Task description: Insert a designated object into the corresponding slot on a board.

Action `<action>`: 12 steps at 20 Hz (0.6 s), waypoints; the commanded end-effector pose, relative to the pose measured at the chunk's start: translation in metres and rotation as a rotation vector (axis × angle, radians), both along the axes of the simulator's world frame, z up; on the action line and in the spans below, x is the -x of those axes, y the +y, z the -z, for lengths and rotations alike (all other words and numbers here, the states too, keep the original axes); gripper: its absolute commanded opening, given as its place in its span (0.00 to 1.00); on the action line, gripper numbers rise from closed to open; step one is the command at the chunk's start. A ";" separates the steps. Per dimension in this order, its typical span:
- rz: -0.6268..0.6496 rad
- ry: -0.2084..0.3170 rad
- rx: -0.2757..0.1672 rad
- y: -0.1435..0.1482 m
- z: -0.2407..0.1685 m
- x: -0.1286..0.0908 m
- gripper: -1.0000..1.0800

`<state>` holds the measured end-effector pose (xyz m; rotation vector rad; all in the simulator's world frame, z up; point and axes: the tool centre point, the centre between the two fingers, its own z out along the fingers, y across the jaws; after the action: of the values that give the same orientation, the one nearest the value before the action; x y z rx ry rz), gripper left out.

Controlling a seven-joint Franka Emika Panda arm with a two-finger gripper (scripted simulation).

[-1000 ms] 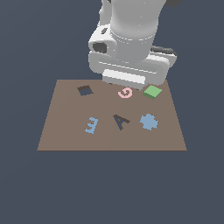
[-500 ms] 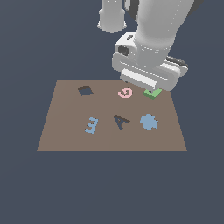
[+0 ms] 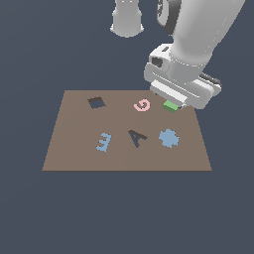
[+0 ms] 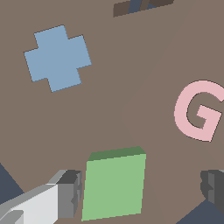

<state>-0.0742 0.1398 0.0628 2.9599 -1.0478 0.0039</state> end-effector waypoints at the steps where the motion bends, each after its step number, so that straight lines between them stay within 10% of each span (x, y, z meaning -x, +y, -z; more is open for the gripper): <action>1: 0.034 0.000 -0.001 0.008 0.005 0.000 0.96; 12: 0.096 0.002 -0.002 0.025 0.014 0.000 0.96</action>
<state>-0.0745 0.1640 0.0494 2.9102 -1.1824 -0.0005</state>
